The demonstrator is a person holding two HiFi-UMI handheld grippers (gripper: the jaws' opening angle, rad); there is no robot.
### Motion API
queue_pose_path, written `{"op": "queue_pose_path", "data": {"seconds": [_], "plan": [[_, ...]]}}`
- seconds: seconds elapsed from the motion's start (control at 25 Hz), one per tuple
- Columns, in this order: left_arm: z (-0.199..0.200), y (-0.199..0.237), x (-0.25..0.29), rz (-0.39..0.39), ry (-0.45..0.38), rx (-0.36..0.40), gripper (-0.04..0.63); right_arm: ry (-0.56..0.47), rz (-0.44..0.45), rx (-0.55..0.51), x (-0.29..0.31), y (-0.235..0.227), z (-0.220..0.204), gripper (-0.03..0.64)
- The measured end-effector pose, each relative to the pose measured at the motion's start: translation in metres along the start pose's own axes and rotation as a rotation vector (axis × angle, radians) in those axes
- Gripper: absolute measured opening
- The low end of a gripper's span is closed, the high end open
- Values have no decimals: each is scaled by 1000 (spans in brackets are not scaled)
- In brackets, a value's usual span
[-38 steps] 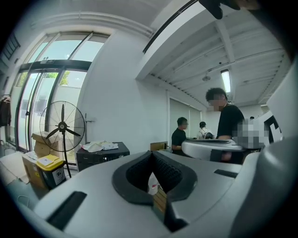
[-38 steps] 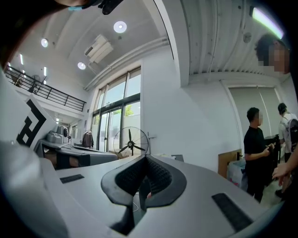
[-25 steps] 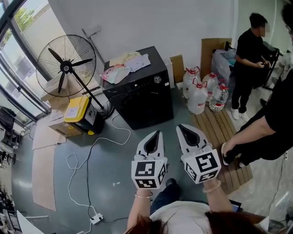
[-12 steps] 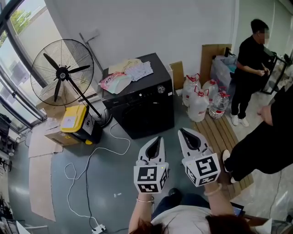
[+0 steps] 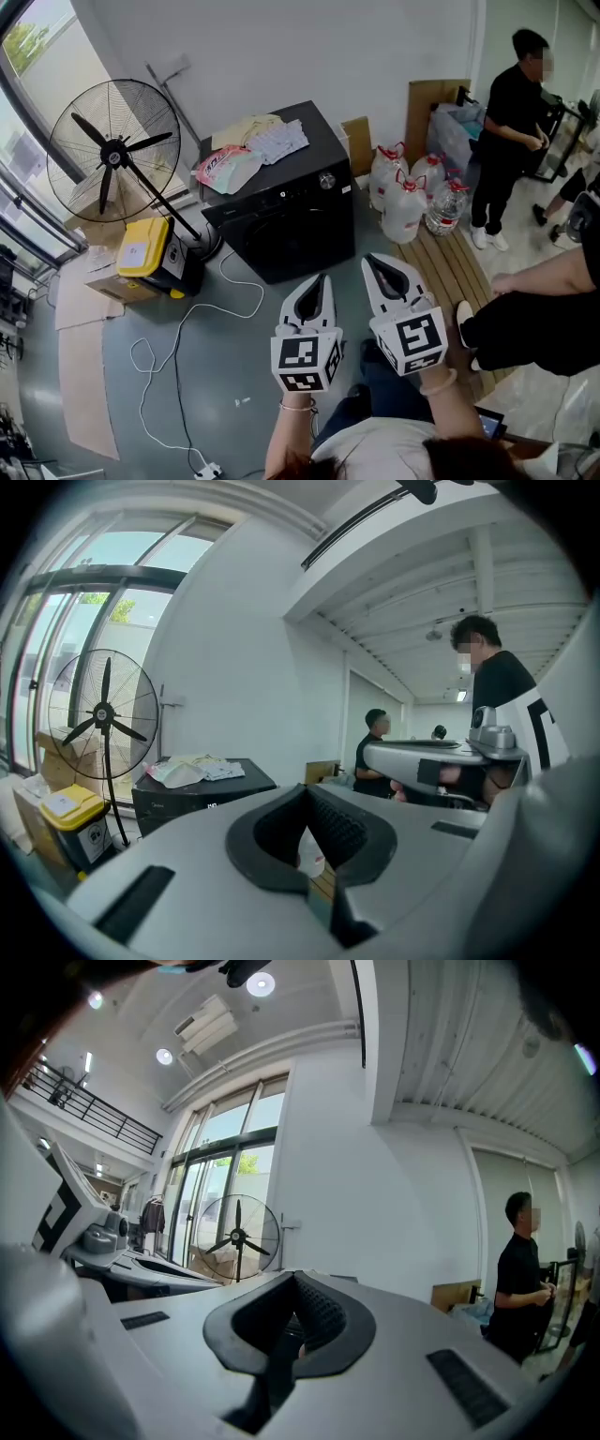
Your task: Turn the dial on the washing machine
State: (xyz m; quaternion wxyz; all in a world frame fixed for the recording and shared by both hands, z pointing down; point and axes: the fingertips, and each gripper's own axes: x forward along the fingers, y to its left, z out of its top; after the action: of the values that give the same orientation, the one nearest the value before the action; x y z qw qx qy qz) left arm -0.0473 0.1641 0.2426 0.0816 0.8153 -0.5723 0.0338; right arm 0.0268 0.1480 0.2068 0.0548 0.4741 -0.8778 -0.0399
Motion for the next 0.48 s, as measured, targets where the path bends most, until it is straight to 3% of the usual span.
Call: {"op": "queue_pose_path", "data": {"seconds": [0.48], "plan": [[6, 29, 90, 39, 8, -5, 14, -9, 24, 15, 80, -50, -5, 20]]}}
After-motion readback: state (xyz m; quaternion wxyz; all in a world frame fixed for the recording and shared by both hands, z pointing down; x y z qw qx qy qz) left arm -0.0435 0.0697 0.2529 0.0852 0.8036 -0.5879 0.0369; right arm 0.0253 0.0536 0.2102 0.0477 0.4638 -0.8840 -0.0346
